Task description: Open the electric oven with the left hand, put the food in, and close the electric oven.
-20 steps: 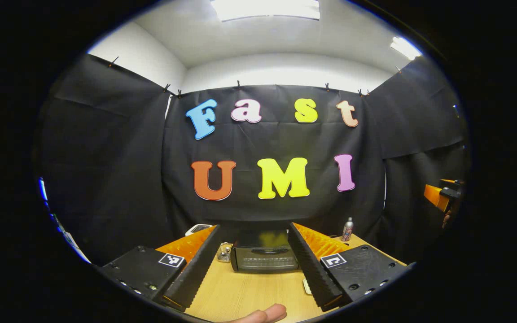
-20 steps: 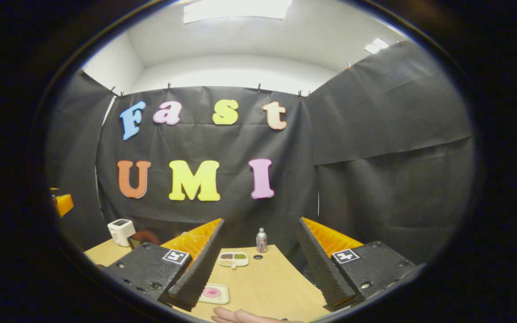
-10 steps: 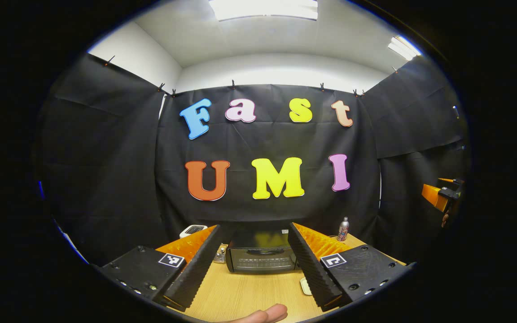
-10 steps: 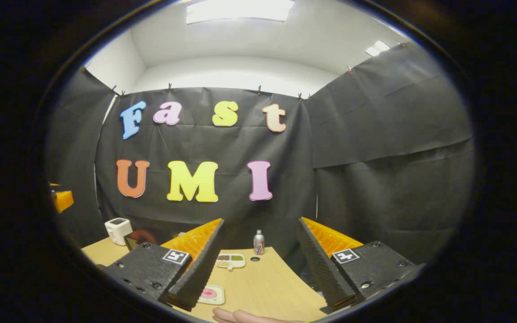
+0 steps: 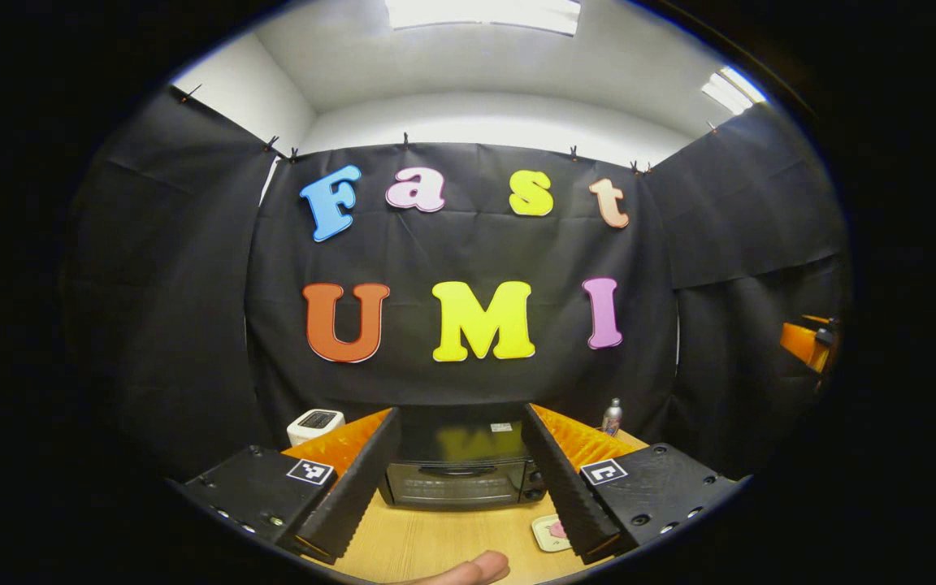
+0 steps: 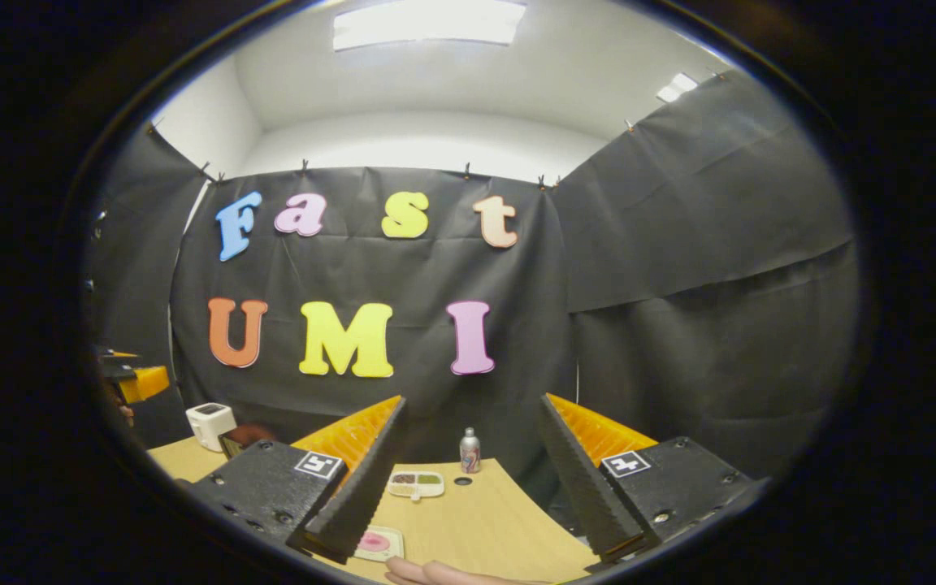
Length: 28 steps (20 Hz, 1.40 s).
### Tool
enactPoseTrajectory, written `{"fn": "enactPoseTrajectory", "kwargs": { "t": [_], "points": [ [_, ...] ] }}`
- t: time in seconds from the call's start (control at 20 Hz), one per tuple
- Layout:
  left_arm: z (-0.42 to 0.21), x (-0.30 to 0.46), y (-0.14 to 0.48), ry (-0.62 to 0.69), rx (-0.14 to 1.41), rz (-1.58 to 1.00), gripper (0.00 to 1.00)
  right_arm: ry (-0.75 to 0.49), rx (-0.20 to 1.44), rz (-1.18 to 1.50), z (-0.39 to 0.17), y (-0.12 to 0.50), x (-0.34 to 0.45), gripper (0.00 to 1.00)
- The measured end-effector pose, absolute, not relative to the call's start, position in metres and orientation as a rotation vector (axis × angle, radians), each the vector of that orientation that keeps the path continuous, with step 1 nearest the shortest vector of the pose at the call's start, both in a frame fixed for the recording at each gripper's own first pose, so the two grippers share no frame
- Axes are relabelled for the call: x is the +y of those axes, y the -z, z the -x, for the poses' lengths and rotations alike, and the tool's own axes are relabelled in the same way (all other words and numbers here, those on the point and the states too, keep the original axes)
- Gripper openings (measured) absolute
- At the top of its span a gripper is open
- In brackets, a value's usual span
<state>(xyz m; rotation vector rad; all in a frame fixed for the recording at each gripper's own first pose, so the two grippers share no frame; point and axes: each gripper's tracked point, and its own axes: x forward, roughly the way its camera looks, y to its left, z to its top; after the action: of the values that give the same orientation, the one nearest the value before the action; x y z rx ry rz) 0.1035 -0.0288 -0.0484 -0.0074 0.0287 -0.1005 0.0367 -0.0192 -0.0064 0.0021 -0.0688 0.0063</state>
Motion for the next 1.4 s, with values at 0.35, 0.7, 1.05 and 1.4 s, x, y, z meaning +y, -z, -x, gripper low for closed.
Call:
{"fn": "enactPoseTrajectory", "kwargs": {
  "t": [0.35,0.7,1.05,1.4],
  "points": [
    [-0.206,-0.054,0.132,0.135,0.149,-0.007,0.95,0.008,-0.079,0.018,-0.052,0.018,-0.027,0.98],
    [-0.265,-0.064,0.199,0.115,0.297,0.036,0.95,0.018,-0.094,0.023,-0.052,0.02,-0.043,0.98],
    [-0.293,-0.051,0.264,0.078,0.505,0.065,0.95,-0.014,-0.107,-0.015,-0.044,0.021,-0.047,0.99],
    [-0.295,-0.049,0.269,0.079,0.552,0.024,0.96,-0.045,-0.111,0.005,-0.027,0.017,-0.046,0.97]
  ]
}}
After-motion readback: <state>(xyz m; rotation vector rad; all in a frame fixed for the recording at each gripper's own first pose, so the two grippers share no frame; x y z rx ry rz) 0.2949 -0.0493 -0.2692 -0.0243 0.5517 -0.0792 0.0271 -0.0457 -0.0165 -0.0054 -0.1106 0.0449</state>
